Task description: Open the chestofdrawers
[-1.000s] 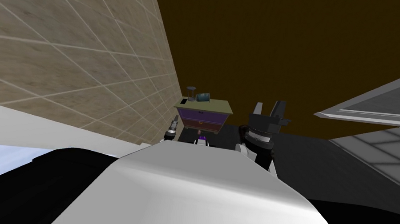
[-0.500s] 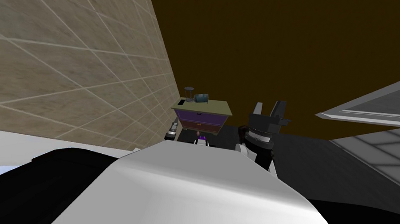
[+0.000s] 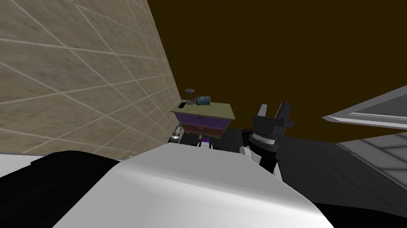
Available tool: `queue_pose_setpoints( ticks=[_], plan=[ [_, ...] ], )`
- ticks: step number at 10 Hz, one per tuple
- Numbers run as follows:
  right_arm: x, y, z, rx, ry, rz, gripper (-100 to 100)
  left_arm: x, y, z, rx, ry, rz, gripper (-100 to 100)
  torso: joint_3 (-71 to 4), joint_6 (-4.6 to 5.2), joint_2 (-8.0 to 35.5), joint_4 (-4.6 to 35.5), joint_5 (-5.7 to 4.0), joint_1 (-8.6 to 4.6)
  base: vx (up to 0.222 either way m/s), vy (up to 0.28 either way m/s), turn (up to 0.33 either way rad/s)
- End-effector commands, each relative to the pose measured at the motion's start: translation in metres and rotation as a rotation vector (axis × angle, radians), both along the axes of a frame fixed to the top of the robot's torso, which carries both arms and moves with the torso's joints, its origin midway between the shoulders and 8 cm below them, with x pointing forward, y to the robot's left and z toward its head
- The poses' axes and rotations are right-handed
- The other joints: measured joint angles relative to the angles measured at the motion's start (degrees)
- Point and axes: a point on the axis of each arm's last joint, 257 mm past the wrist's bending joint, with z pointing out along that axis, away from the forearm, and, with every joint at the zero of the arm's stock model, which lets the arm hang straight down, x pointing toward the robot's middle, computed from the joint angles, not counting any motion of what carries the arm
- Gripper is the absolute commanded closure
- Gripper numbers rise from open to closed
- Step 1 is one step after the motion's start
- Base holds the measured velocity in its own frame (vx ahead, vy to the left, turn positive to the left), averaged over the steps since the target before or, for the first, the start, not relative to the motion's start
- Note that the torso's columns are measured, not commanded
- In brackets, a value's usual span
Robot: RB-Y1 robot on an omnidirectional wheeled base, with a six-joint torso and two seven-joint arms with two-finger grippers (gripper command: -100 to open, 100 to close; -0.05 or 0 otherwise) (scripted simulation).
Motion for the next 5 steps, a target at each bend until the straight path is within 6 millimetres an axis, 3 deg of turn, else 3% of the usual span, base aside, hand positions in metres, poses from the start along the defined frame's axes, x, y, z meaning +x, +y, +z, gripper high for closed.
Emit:
queue_pose_setpoints(
  ticks=[1, 5],
  plan=[
    [0.0, 0.0, 0.0, 0.0, 0.0, 0.0, 0, -0.003, 0.0, -0.01, -0.002, 0.013, 0.002, -100, -0.02, 0.01, -0.05, -0.01, 0.01, 0.04, 0.043, -0.02, -0.042],
    [0.0, 0.0, 0.0, 0.0, 0.0, 0.0, 0, -0.006, 0.0, -0.022, -0.006, 0.03, 0.004, -100, -0.11, 0.0, -0.16, -0.05, -0.02, -0.02, 0.048, -0.038, 0.0]
  ],
)
